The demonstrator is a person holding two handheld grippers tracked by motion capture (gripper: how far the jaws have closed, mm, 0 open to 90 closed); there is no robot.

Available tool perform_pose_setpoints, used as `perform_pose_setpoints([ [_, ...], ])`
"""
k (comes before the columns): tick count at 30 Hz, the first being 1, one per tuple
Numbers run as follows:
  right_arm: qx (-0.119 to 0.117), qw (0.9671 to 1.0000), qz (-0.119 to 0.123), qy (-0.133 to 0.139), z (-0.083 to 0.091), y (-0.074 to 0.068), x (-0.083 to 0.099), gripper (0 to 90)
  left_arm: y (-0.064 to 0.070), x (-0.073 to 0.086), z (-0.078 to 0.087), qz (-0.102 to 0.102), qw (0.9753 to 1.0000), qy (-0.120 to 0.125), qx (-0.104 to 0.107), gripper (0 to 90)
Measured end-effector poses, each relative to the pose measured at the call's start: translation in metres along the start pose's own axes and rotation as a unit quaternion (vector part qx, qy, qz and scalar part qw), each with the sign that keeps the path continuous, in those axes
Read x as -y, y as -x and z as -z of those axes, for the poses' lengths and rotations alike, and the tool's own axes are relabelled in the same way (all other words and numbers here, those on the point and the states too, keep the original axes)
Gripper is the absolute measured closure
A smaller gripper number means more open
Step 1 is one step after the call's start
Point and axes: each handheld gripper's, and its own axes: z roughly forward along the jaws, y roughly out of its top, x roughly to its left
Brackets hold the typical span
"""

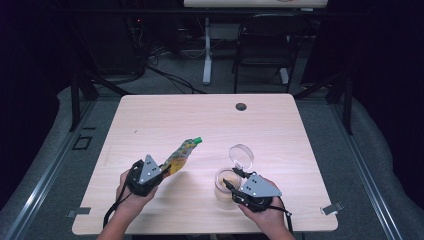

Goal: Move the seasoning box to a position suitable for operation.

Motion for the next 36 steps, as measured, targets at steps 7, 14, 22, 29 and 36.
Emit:
perform_pose_setpoints([
  [7, 0.0, 1.0, -0.001, 0.002, 0.0, 0.0, 0.0, 53.6, -0.013, 0.006, 0.002, 0.048, 0.9988, 0.011, 0.005, 88.7],
  [14, 0.0, 1.0, -0.002, 0.002, 0.001, 0.001, 0.0, 53.7, -0.02, 0.012, 0.001, 0.077, 0.9969, 0.011, 0.007, 88.7],
  [22, 0.001, 1.0, -0.004, 0.002, 0.002, 0.002, 0.001, 53.8, -0.03, 0.02, -0.001, 0.115, 0.9932, 0.017, 0.014, 88.7],
  [29, 0.002, 1.0, -0.002, 0.001, 0.002, 0.001, 0.001, 53.9, -0.036, 0.025, -0.002, 0.137, 0.9902, 0.023, 0.016, 88.7],
  [36, 0.002, 1.0, -0.004, 0.003, 0.002, 0.002, 0.001, 54.0, -0.039, 0.027, -0.002, 0.147, 0.9887, 0.025, 0.017, 88.7],
])
